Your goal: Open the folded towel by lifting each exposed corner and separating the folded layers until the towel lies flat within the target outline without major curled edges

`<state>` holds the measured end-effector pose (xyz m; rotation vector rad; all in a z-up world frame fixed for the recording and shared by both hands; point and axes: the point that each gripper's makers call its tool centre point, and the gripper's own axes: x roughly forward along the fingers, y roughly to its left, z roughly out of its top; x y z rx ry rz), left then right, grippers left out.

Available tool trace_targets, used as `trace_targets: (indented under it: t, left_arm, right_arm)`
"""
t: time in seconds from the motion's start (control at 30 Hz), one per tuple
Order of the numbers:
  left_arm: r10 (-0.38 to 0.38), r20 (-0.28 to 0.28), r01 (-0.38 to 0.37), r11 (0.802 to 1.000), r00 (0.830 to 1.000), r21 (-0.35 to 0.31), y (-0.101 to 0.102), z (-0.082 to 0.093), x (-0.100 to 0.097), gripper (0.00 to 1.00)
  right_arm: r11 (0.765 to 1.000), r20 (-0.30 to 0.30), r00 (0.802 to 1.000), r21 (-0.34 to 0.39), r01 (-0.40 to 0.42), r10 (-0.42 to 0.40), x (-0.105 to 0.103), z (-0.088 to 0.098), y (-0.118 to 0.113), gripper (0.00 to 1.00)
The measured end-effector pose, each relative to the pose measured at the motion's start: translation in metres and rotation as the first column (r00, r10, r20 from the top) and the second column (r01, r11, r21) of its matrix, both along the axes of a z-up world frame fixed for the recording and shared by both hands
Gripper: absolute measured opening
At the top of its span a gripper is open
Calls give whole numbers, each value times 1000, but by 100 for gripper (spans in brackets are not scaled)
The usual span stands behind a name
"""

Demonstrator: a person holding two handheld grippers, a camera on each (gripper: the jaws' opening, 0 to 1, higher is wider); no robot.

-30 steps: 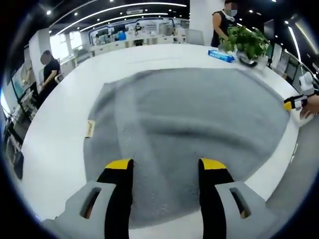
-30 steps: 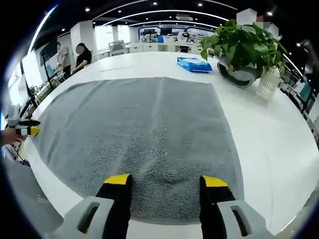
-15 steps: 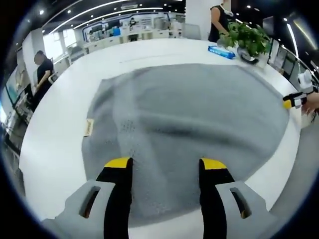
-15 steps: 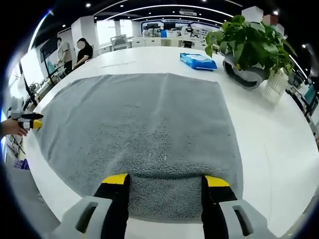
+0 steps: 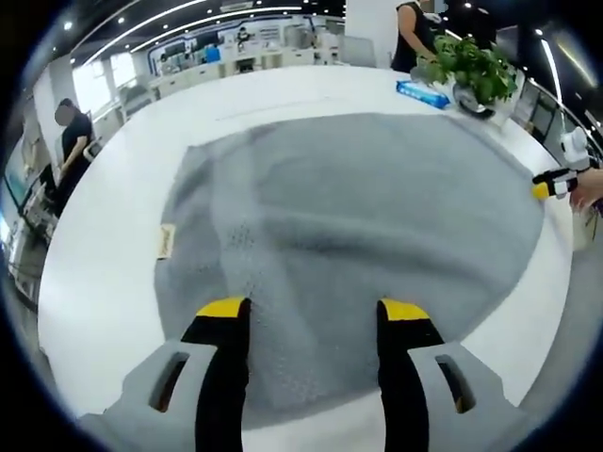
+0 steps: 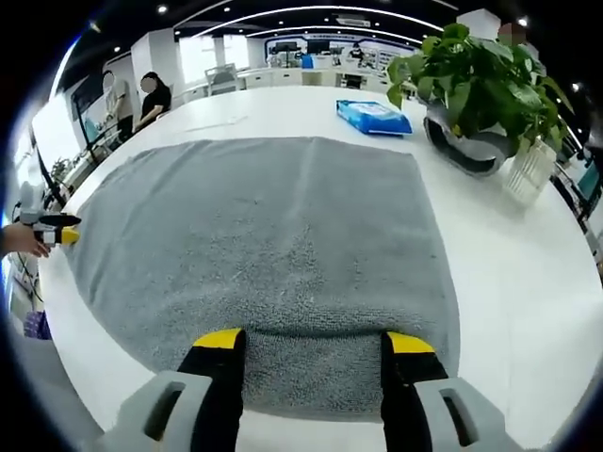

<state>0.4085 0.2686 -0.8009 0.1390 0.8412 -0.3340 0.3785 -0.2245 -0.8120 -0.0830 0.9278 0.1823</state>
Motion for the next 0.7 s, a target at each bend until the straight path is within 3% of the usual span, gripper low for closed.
trace_targets:
  t: [0.33, 0.53, 0.57, 0.63, 0.7]
  left_arm:
    - [3, -33, -2, 1000, 999, 14, 0, 0, 7, 55]
    - [42, -68, -41, 999, 997, 15, -1, 0, 4, 56]
    - [55, -85, -54, 998, 995, 8, -2, 0, 3, 59]
    - [120, -121, -120, 993, 985, 8, -2, -1, -1, 76]
    - [115, -124, -116, 993, 986, 4, -6, 1, -4, 77]
  right_arm:
    - [1000, 17, 1000, 3, -11, 11, 16, 0, -1, 58]
    - [1000, 8, 1000, 19, 16, -16, 13, 1, 0, 58]
    - [999, 6, 1000, 33, 18, -19, 12, 3, 1, 59]
    - [997, 17, 999, 74, 35, -36, 12, 6, 2, 61]
    - [993, 81, 994, 98, 65, -73, 18, 18, -1, 64]
